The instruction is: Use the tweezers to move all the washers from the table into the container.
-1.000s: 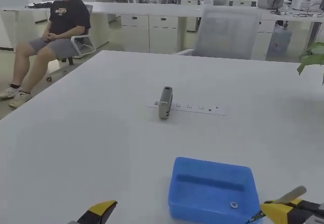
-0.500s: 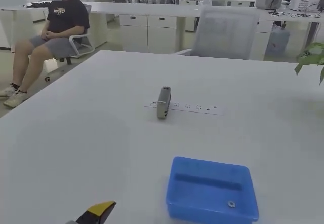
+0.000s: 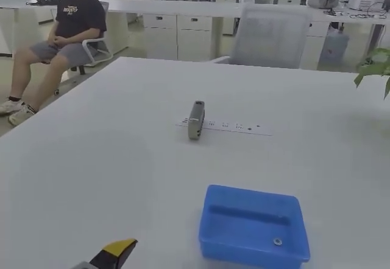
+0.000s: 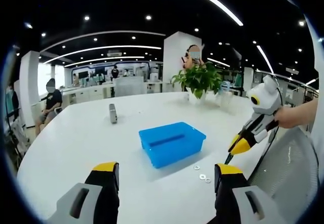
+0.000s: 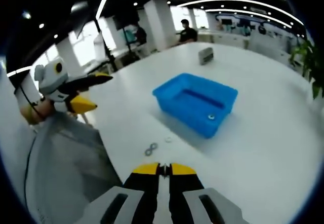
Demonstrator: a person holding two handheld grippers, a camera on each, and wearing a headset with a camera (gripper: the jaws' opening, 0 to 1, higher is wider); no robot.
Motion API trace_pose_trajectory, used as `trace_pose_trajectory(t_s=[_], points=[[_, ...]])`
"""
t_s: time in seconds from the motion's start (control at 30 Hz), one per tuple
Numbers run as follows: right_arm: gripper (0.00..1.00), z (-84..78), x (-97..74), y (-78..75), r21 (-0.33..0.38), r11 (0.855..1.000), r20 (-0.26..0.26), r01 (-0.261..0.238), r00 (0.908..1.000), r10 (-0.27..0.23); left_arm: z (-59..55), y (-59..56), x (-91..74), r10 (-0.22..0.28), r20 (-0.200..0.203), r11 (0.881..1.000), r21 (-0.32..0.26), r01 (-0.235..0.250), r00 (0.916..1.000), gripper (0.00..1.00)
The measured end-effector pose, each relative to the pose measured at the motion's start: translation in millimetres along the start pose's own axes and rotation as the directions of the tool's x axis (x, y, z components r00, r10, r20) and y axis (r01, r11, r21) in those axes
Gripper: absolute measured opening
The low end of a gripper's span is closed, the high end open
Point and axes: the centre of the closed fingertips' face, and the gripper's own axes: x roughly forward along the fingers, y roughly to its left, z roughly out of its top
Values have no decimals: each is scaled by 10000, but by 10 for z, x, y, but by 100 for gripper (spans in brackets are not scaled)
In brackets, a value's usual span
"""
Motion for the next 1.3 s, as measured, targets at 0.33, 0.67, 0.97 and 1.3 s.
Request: trace_pose_trajectory(t_s=[0.33, 0.67, 0.97, 1.3], points=[[3, -26, -5, 19, -1141, 9932, -758, 220, 9966, -308, -9, 8, -3, 45, -59, 10000, 14, -45, 10000, 77], [3, -51, 43, 60, -1792, 9838, -1429, 42, 9893, -303, -12, 14, -5, 70, -68, 10000, 17, -70, 10000, 76], [3, -37, 131, 95, -2663, 9639, -1849, -6, 9815, -504, -37, 5, 3, 40, -230, 9999, 102, -38, 9997, 75], [4, -1, 154, 49, -286, 9994, -841, -187, 9963, 163, -63, 6, 10, 15, -346, 9999, 160, -10, 9994, 74]])
